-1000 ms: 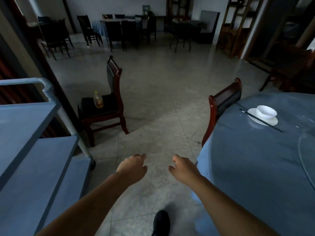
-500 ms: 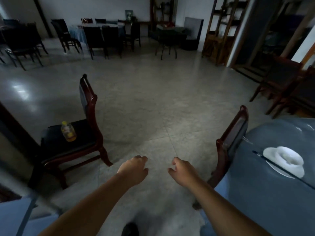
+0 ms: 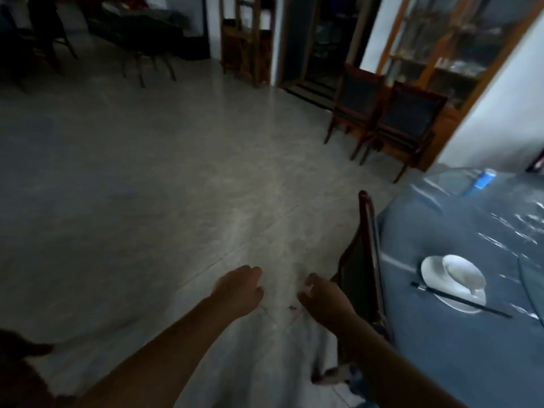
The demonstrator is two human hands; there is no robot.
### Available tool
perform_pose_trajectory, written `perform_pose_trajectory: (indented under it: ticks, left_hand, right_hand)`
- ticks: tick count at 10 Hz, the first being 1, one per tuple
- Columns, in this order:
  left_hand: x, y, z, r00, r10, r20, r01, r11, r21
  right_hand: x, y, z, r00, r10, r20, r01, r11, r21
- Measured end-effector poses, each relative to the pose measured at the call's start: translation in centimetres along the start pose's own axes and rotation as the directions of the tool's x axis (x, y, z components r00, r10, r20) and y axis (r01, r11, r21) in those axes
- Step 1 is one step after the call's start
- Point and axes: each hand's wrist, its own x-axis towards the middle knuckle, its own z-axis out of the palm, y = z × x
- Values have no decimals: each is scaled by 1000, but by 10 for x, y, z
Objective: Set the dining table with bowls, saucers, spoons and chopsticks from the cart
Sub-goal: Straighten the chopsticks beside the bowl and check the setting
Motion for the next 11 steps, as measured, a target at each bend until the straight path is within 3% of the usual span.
perform_pose_trajectory:
  ticks: [2,3,5,7,8,10,11]
  left_hand:
    - [125,55,-29,958,278,74,-281,959,38]
    - [180,97,-37,916,395,78,-399,915,60]
    - [261,196,-29,785,596,169,-614,785,81]
    - [304,298,-3,620,734,278,-774,631,60]
    - [318,338,17,525,768,366,-836,546,55]
    - [370,411,66,402,774,489,-891,455,13]
    - [396,438,87,344,772,534,-886,456,-90]
  right_hand:
    - [57,41,-53,958,261,-117,-236,952,194]
    - [80,75,-80,926,318,-204,-268,934,237]
    - [92,161,-110,806,509,-302,-390,840,377]
    - [68,226,-120,650,702,-291,-536,695,480]
    - [51,245,-116,523,797,-302,-580,592,559]
    - [36,286,-100,287,925,-249,-643,378,666]
    - [39,306,-98,178,960,-215,-649,279,708]
